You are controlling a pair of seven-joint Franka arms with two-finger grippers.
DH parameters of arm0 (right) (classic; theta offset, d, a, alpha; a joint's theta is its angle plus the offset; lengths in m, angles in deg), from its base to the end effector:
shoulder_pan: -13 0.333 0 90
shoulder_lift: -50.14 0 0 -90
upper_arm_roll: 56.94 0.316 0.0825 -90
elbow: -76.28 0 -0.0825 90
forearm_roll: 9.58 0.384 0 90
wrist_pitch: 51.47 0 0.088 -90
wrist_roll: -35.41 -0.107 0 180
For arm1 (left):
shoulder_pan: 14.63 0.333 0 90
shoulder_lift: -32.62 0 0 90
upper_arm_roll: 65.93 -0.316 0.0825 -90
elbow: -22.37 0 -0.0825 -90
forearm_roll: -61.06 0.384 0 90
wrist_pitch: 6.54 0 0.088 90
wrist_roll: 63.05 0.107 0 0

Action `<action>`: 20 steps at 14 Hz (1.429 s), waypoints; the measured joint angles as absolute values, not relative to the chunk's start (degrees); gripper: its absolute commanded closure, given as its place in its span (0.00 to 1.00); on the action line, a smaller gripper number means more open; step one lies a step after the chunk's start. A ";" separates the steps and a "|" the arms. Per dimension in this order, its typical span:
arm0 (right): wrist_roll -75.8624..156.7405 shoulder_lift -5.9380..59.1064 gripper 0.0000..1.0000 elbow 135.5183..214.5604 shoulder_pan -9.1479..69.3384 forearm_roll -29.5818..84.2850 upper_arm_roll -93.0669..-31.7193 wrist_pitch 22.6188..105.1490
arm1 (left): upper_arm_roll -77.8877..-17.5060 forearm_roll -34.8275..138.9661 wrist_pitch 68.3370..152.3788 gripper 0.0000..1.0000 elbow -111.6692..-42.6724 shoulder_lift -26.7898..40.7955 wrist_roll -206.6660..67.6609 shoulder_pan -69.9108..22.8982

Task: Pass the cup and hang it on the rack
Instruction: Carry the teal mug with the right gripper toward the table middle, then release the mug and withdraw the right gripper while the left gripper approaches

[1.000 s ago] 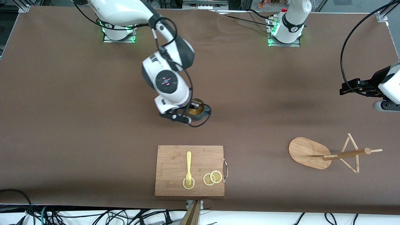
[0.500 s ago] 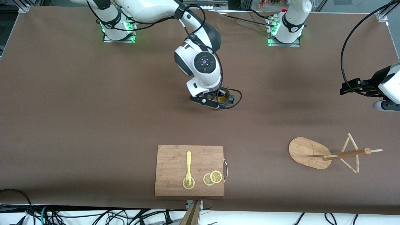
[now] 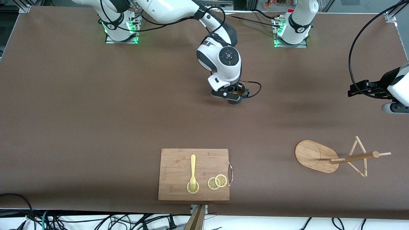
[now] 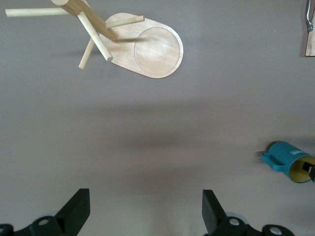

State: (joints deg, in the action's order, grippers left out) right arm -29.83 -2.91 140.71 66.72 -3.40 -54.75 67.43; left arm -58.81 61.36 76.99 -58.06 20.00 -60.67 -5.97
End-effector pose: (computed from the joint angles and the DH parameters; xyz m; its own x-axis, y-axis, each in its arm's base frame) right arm 0.4356 0.6370 0.2490 0.9692 -0.2225 -0.1055 -0.2306 -0.9704 -0.0718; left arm 0.6056 0.0250 0.5661 0.9866 -0.0159 -0.1627 -0.0114 -0.9995 0.0286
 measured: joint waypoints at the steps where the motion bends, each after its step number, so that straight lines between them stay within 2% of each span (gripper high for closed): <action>1: -29.96 -3.16 1.00 140.70 66.89 -3.42 -54.81 67.67 | -58.81 61.36 76.96 0.00 -58.06 20.00 -60.67 -5.97; 2: -29.99 -3.23 1.00 140.69 66.90 -3.42 -54.91 67.89 | -58.81 61.36 76.92 0.00 -58.06 20.00 -60.67 -5.97; 3: -29.99 -3.25 0.93 140.68 66.89 -3.42 -55.08 67.91 | -58.82 61.36 76.86 0.00 -58.06 20.00 -60.67 -5.97; 5: -30.01 -3.60 0.63 140.68 66.88 -3.64 -55.29 68.06 | -58.82 61.36 76.66 0.00 -58.06 20.00 -60.67 -5.97; 6: -30.05 -3.90 0.55 140.68 66.88 -4.07 -55.30 68.62 | -58.82 61.36 76.10 0.00 -58.07 20.00 -60.36 -5.97; 10: -30.98 -4.29 0.34 139.98 66.88 -4.48 -55.44 69.69 | -58.83 61.12 72.10 0.00 -58.76 19.98 -47.71 -5.97; 11: -31.10 -4.07 0.06 139.22 66.84 -4.47 -55.59 69.59 | -58.86 60.54 71.82 0.00 -59.35 19.93 -44.72 -5.89; 12: -31.20 -3.39 0.00 138.39 66.68 -4.47 -55.73 68.85 | -58.90 60.07 71.63 0.00 -60.29 19.90 -41.63 -5.83; 16: -31.35 5.40 0.00 136.47 64.10 -4.50 -56.72 59.89 | -58.93 59.67 71.54 0.00 -65.17 19.82 -26.25 -5.78; 20: -25.77 18.19 0.00 136.22 52.23 -4.68 -57.75 47.79 | -58.81 54.05 78.05 0.00 -73.86 19.56 -9.78 -5.90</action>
